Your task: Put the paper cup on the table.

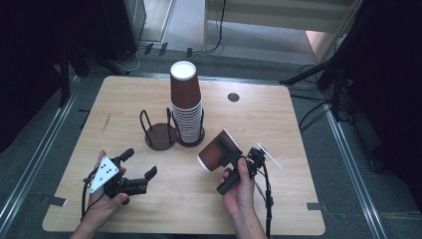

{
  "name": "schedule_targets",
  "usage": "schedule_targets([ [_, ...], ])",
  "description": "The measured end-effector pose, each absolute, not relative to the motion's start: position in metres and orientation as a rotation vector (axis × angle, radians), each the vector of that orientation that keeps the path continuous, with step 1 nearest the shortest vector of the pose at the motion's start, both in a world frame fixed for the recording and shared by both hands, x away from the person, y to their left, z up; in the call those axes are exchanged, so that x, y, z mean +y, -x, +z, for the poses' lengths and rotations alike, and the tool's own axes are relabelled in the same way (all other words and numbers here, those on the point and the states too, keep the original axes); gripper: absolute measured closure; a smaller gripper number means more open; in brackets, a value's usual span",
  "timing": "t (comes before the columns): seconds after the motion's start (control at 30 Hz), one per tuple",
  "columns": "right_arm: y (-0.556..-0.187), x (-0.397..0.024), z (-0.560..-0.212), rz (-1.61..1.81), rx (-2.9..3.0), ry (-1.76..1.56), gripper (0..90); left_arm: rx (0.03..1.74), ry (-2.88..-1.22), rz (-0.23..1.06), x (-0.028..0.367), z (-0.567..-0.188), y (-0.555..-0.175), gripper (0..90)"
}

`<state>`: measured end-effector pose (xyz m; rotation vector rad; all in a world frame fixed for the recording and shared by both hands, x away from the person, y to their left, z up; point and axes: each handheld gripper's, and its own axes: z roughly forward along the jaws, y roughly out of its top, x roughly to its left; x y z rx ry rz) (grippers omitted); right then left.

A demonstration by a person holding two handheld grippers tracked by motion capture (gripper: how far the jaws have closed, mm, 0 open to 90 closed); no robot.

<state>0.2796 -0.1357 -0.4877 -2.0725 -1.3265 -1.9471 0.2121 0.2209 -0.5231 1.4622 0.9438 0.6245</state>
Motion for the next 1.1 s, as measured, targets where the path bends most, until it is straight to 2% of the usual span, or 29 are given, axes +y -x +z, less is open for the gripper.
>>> schedule_targets([
  [0.77,-0.282,-0.147,-0.491,-2.195,-1.509,2.146,9.2,1.091,-1.406,0.684,0.277,-0.539,-0.217,0.0],
  [1.1,-0.286,-0.149,-0.493,-2.255,-1.621,2.221,9.4,1.14,-1.403,0.714,0.289,-0.546,-0.22,0.0],
])
